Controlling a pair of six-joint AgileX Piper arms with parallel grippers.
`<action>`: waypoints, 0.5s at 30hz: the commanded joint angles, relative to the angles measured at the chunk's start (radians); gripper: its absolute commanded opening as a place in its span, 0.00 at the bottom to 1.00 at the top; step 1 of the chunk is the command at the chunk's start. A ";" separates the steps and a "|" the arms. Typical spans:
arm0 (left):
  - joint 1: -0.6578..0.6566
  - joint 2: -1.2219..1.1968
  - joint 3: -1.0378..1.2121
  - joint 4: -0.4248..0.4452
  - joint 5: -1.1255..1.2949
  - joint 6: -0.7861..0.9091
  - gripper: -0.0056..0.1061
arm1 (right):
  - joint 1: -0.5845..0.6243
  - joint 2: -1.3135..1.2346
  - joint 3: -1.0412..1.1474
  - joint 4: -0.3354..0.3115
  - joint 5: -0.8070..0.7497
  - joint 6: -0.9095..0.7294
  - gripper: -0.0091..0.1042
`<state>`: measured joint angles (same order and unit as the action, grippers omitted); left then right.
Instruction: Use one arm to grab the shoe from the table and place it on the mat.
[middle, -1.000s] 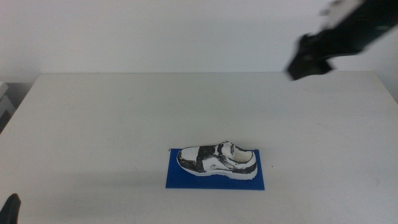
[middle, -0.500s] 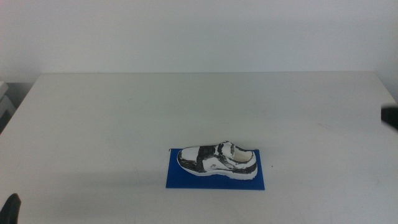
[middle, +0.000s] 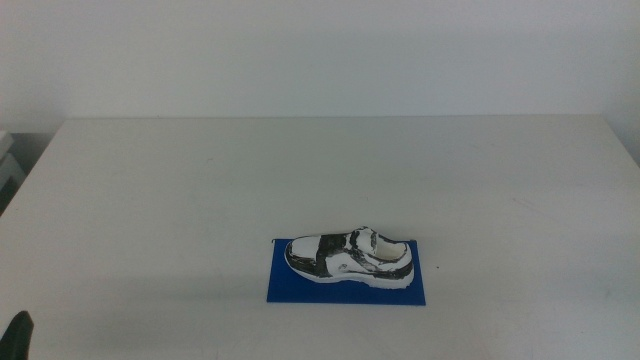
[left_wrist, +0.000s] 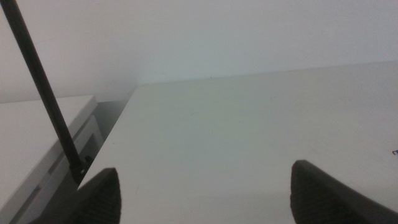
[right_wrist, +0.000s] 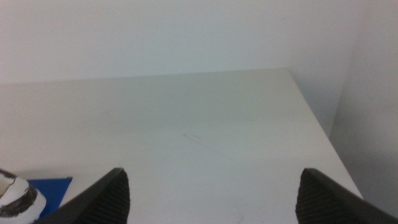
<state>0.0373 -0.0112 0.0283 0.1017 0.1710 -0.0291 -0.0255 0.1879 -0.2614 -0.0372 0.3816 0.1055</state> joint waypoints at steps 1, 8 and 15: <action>-0.007 -0.026 0.003 -0.011 -0.078 -0.003 0.89 | -0.004 -0.047 0.001 -0.060 -0.082 0.059 0.82; -0.007 -0.026 0.003 -0.011 -0.078 -0.003 0.89 | -0.004 -0.103 0.031 -0.060 -0.070 0.054 0.82; -0.007 -0.026 0.003 -0.011 -0.078 -0.003 0.89 | -0.004 -0.107 0.057 -0.063 -0.062 0.055 0.81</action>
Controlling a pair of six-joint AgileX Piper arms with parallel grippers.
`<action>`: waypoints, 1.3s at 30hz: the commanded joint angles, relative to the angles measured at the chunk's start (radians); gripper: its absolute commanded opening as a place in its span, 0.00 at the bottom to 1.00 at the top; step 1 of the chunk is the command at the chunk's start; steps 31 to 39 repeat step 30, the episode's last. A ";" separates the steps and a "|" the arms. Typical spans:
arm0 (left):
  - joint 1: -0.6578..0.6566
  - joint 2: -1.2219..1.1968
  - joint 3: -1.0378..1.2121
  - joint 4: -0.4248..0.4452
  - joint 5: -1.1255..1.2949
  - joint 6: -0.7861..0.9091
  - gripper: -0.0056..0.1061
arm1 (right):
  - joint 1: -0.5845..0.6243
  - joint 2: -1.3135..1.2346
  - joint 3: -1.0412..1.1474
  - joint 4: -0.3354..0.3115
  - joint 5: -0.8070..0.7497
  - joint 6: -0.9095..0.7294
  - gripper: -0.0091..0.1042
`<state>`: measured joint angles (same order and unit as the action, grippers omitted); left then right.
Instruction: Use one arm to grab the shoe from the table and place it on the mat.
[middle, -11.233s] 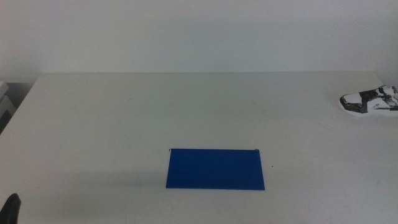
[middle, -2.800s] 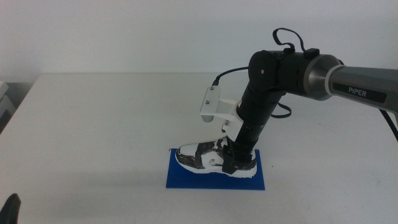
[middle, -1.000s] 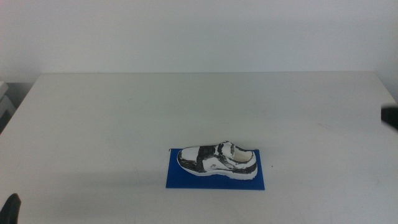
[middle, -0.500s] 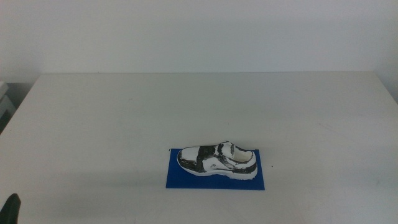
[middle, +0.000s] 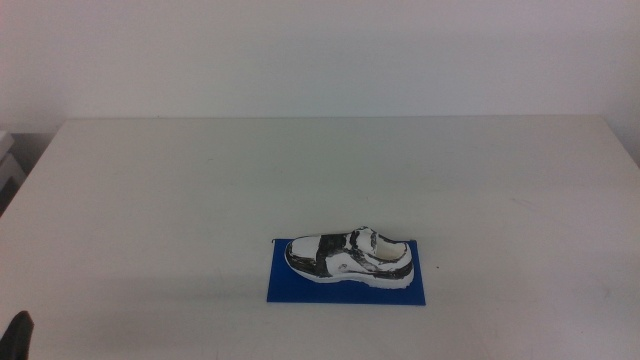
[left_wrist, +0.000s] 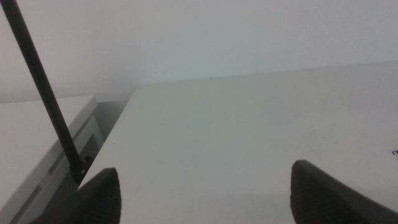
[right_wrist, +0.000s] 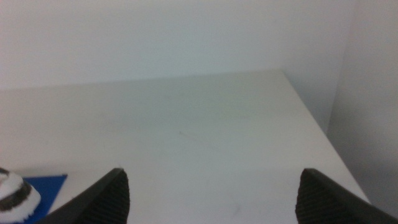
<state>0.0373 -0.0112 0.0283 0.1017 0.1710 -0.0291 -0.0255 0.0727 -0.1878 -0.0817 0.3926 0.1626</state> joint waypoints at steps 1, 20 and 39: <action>-0.007 -0.026 0.003 -0.011 -0.078 -0.003 0.89 | -0.004 0.008 -0.002 -0.018 -0.075 -0.002 0.81; -0.007 -0.026 0.003 -0.011 -0.078 -0.003 0.89 | -0.004 0.008 0.207 -0.022 -0.142 -0.002 0.81; -0.007 -0.026 0.003 -0.011 -0.078 -0.003 0.89 | 0.036 0.008 0.207 -0.026 -0.142 -0.002 0.81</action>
